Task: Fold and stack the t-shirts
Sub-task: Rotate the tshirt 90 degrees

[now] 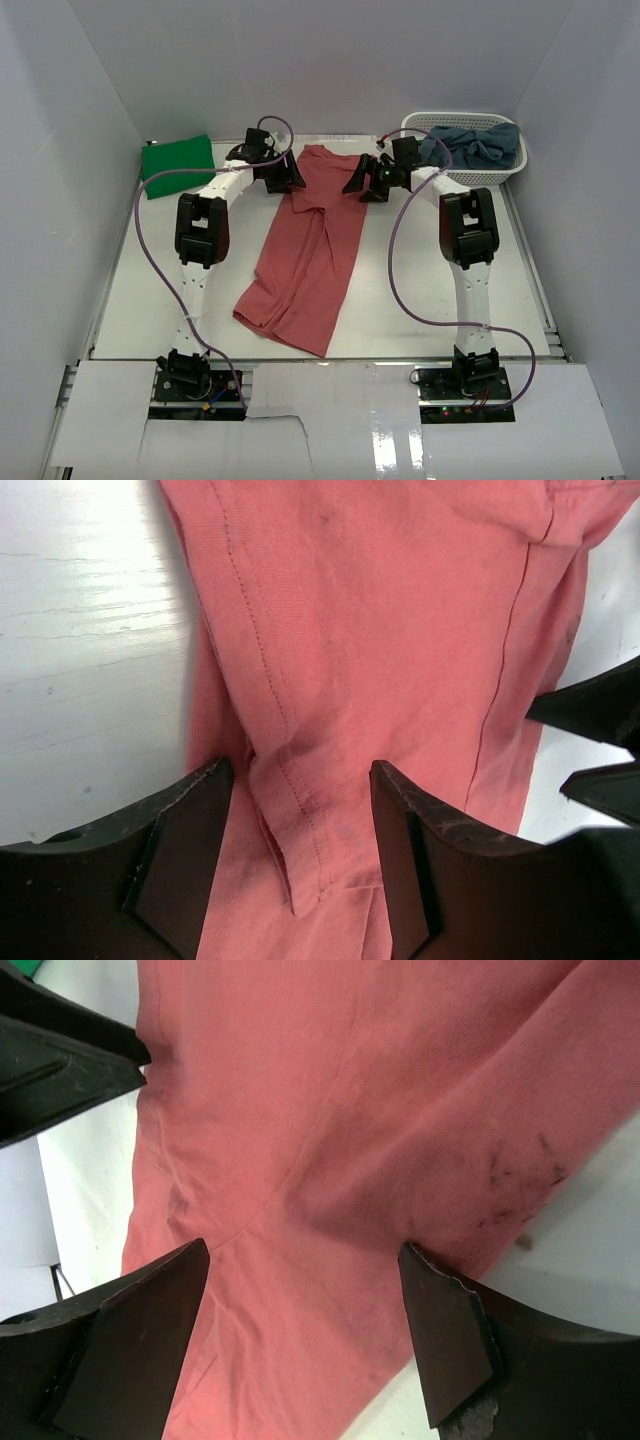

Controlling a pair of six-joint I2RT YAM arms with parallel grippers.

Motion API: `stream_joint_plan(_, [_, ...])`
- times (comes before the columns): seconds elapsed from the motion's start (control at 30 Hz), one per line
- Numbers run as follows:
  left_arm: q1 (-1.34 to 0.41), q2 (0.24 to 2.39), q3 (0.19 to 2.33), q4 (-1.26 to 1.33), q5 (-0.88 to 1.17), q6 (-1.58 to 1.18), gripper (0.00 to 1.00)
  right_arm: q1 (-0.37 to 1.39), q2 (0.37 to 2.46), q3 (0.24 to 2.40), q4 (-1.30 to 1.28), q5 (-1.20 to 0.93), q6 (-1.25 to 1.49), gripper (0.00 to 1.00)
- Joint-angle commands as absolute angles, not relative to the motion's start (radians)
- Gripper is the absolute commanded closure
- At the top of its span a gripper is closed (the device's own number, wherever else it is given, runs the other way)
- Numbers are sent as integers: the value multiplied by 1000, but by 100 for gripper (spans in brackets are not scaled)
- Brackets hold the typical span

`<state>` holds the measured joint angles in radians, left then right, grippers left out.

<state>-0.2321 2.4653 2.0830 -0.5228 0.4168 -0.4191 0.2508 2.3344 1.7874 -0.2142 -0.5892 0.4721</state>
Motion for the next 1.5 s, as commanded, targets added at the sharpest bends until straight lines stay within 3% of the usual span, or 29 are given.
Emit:
stream_joint_plan(0.0, [-233,2442,2085,-568,341,-384,32,242,2384,1870,-262,-549,442,17])
stream_joint_plan(0.37, [-230,2393,1996,-617,184,-383,31,213,2517,2080,-311,-557,453,16])
stream_joint_plan(0.97, [-230,2266,1743,-549,216,-525,32,181,2605,2210,-255,-606,482,15])
stream_joint_plan(1.1, [-226,2283,1837,-563,173,-489,31,181,2551,2169,-236,-623,463,15])
stream_joint_plan(1.37, [-178,2465,2463,-736,160,-428,23,183,2272,1912,-268,-635,365,16])
stream_joint_plan(1.47, [-146,2395,2424,-697,163,-430,23,187,2104,1725,-262,-603,316,16])
